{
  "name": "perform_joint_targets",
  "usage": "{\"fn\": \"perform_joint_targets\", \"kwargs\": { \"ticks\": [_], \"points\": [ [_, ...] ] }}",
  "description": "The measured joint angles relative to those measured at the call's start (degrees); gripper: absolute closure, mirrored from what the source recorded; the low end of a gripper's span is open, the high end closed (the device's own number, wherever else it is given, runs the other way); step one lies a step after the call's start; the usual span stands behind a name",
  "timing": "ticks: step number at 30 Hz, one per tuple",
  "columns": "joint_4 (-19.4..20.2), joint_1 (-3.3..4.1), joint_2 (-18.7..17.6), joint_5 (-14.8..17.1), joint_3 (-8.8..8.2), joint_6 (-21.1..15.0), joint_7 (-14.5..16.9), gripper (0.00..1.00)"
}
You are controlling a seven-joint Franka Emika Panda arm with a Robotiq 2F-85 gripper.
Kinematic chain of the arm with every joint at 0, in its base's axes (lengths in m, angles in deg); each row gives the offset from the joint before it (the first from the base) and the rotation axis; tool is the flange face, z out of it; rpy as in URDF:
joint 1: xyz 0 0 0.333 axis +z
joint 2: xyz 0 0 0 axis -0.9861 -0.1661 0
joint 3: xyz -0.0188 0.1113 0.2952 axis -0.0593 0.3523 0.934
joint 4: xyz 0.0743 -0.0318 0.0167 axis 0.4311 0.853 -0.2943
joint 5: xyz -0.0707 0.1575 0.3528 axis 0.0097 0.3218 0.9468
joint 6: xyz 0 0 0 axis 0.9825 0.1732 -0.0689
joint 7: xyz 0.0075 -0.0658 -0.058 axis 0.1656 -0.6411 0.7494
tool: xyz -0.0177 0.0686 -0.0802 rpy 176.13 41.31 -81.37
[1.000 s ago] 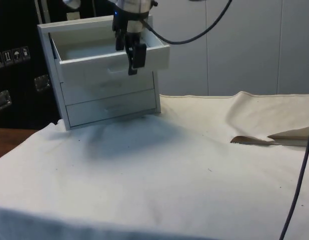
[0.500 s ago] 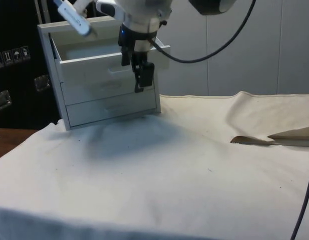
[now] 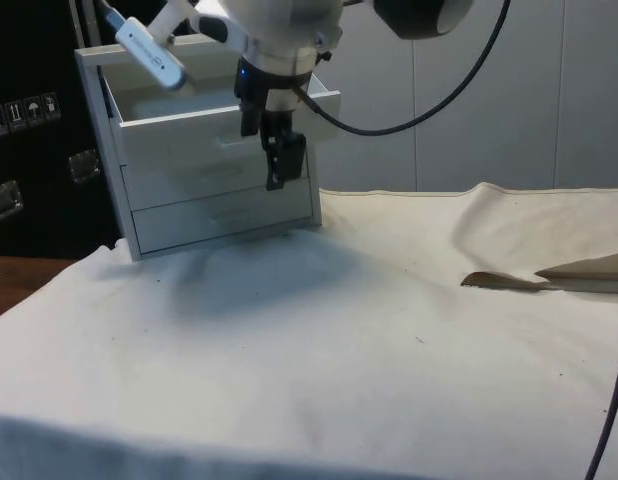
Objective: Open the drawer, then close it.
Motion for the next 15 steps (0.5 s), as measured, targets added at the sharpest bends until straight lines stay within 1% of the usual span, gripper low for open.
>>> {"fn": "perform_joint_targets", "kwargs": {
  "ticks": [5, 7, 15],
  "points": [
    [-0.4, 0.00, -0.6, 0.0, -0.06, 0.0, -0.1, 0.33],
    [-0.5, 0.00, -0.6, 0.0, -0.06, 0.0, -0.1, 0.46],
    [-0.5, 0.00, -0.6, 0.0, -0.06, 0.0, -0.2, 0.87]
  ]
}}
